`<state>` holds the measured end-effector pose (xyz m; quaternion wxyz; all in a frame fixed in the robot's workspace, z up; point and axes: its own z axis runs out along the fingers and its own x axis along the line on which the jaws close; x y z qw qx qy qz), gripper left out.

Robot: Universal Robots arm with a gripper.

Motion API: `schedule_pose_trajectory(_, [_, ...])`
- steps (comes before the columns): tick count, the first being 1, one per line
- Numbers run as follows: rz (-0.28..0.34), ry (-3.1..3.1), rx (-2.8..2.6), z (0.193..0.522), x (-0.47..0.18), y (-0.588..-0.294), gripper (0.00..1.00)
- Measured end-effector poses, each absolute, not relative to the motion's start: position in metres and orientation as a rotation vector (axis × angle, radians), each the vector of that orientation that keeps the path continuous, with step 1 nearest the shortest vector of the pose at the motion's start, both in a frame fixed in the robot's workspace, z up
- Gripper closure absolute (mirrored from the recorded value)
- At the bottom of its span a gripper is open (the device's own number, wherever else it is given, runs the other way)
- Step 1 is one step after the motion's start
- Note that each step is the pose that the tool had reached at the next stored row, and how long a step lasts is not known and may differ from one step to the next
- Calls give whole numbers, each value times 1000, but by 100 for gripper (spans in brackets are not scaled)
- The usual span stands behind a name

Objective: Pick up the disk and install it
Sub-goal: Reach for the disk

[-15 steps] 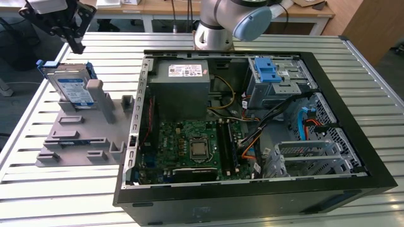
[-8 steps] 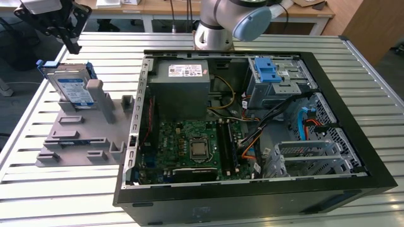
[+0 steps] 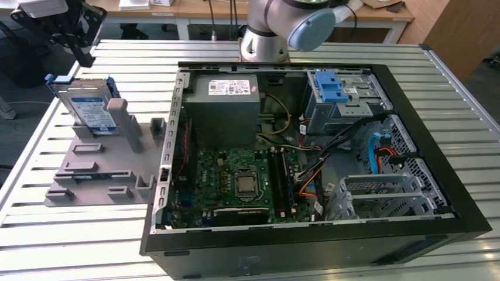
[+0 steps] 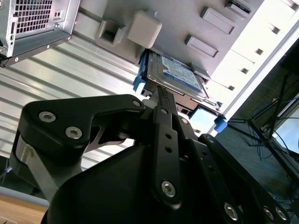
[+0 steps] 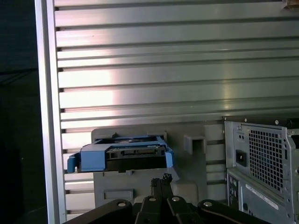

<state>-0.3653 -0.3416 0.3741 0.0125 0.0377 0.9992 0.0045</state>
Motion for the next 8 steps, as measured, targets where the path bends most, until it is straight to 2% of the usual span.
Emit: schedule_pose_trajectory(8, [14, 3114, 117, 373, -377, -341, 89])
